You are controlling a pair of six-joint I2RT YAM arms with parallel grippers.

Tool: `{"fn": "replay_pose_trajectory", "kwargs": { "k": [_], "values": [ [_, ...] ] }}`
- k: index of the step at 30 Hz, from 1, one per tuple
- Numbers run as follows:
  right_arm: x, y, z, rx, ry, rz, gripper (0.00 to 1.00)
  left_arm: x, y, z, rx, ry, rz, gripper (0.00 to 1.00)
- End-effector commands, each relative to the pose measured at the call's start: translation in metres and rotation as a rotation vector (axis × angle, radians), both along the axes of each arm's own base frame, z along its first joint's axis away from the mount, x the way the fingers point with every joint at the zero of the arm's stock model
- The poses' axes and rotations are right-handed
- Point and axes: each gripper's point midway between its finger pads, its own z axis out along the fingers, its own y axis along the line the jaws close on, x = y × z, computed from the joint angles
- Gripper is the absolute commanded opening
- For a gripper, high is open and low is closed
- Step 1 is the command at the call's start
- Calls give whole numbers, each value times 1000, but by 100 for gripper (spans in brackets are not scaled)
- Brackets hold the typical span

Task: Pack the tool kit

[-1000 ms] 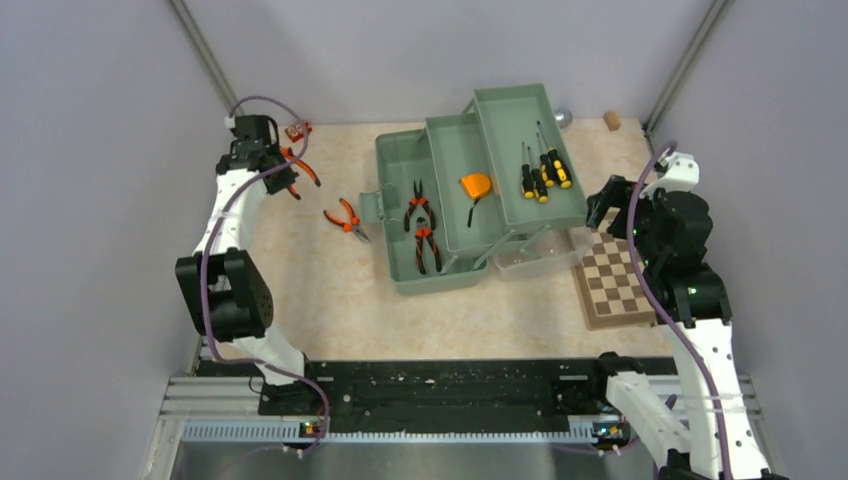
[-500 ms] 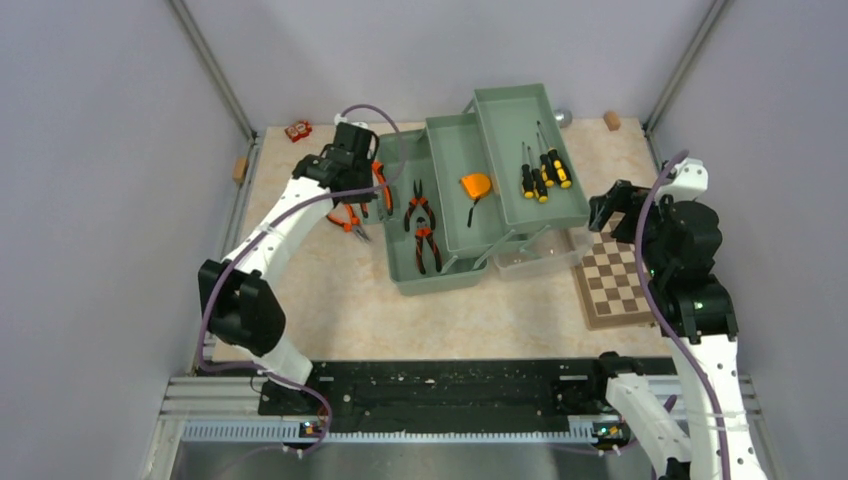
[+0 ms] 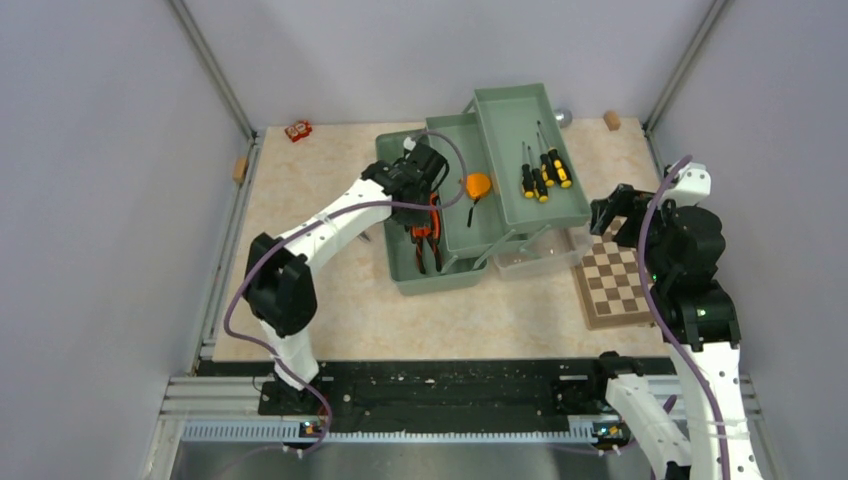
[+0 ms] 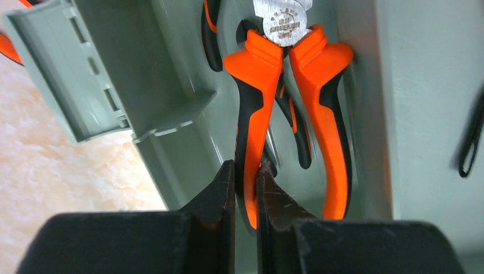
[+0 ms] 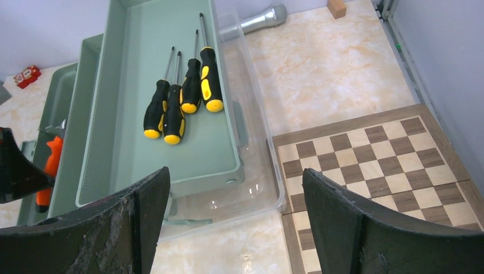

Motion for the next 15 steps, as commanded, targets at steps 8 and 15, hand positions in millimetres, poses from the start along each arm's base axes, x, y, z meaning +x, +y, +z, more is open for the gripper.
{"fn": "replay_pose_trajectory", "kwargs": {
  "k": [8,15],
  "values": [
    [-4,-1,15,-10,-44,-1,85,16,-30,-22,-127,41,81,0],
    [-2,-2,13,-14,-38,-6,85,6,-34,-49,-164,86,99,12]
  ]
}}
